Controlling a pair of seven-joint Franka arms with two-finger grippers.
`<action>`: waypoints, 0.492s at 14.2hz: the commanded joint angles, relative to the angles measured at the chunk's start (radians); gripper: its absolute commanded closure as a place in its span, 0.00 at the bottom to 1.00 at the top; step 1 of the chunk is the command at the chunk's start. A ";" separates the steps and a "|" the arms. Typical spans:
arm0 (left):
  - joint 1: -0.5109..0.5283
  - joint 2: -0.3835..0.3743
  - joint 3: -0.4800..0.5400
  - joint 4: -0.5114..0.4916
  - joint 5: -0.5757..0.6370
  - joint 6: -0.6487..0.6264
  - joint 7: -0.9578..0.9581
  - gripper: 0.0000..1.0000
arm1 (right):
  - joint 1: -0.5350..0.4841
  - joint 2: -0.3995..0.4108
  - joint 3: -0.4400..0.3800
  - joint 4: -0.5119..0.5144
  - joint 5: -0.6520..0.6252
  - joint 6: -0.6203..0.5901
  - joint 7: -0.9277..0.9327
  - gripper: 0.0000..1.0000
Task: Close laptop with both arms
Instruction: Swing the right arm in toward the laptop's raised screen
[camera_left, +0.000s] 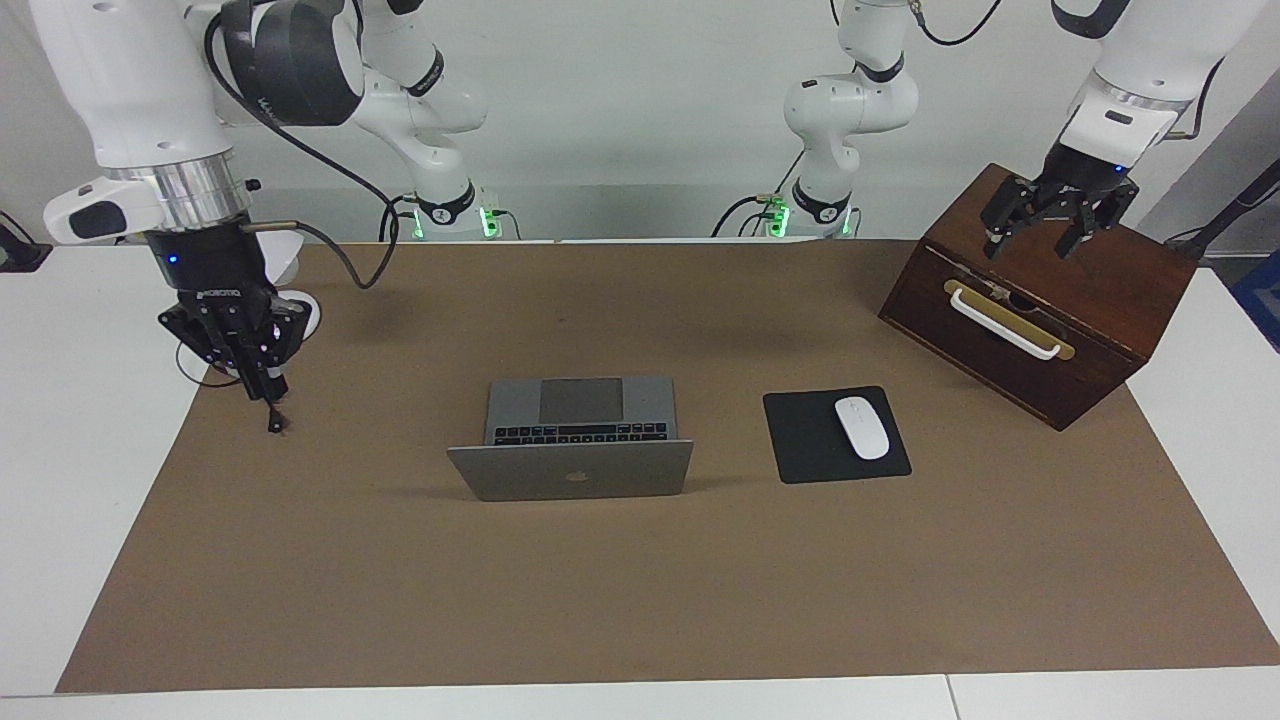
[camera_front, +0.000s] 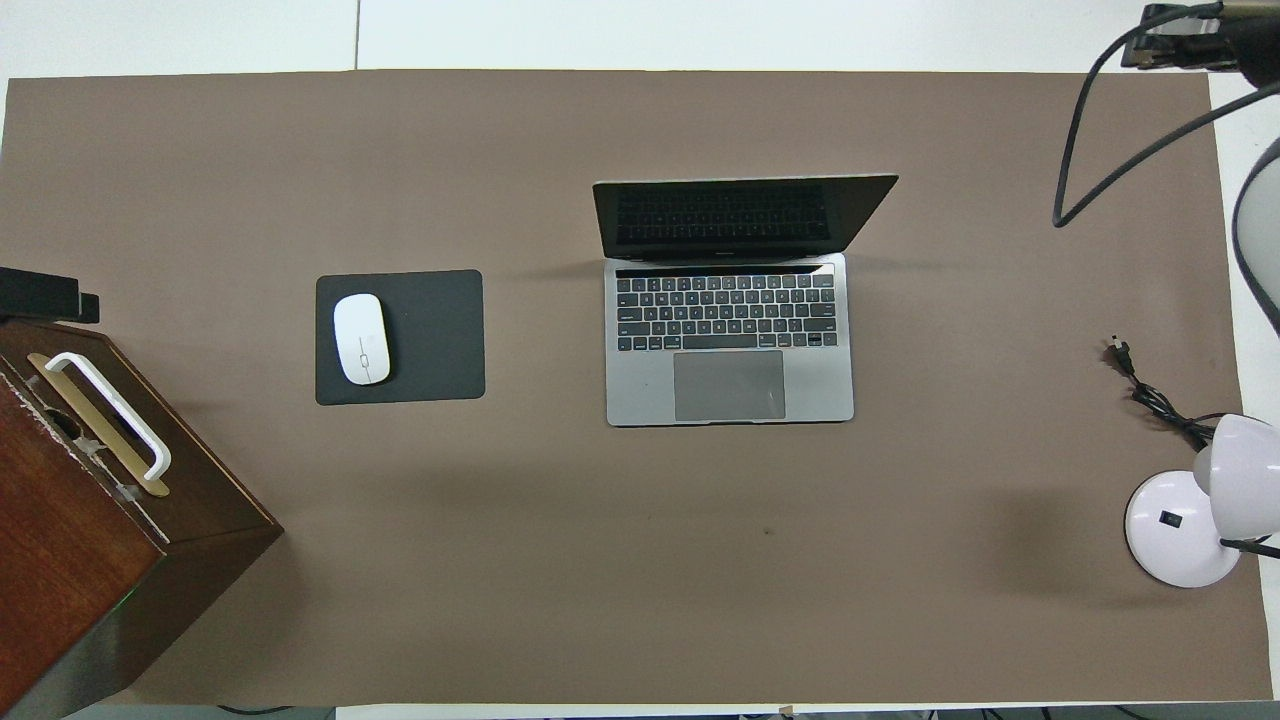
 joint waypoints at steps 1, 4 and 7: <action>-0.008 -0.013 -0.001 -0.041 0.018 0.070 0.010 0.00 | 0.037 0.118 -0.018 0.140 -0.021 0.038 0.017 1.00; -0.036 -0.013 -0.003 -0.043 0.018 0.080 0.015 0.00 | 0.100 0.205 -0.040 0.215 -0.062 0.106 0.017 1.00; -0.057 -0.013 -0.004 -0.043 0.018 0.092 0.015 0.00 | 0.199 0.279 -0.120 0.284 -0.059 0.140 0.023 1.00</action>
